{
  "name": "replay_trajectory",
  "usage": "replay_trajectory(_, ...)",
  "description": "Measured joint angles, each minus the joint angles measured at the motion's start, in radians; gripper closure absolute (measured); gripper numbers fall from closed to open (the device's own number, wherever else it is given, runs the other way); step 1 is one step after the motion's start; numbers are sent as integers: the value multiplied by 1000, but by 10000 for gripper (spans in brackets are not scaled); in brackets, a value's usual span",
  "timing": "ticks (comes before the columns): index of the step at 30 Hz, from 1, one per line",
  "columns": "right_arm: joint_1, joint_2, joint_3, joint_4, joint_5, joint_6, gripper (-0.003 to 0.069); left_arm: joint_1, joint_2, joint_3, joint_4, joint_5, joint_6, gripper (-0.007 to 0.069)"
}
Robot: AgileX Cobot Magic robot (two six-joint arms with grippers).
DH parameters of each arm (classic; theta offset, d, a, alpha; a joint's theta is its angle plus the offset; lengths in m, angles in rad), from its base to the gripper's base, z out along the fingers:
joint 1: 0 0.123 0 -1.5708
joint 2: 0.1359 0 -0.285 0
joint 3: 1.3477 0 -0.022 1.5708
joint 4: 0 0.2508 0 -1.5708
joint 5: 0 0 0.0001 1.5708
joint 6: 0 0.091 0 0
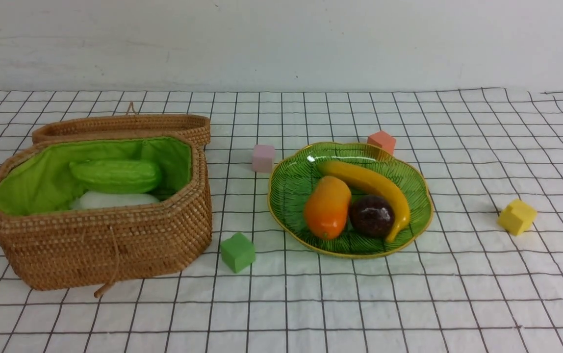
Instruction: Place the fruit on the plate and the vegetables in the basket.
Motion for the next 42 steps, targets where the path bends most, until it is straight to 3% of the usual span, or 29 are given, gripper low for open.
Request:
replay_trajectory(4,0,-242,370,2,-210,-2,667,0,0,0,0,0,0,529)
replay_trajectory(11,0,-402,712,4,-460,-2,667,0,0,0,0,0,0,524)
replay_trajectory(27,-8,-519,853,-29,-486,-9,661,0,0,0,0,0,0,510)
replay_trajectory(31,-55,-635,876,-134,-567,-26,659,0,0,0,0,0,0,506)
replay_trajectory(34,-145,-815,966,-205,-697,-27,656,0,0,0,0,0,0,500)
replay_trajectory(42,-252,-1068,1251,-209,-752,71,651,0,0,0,0,1,0,495)
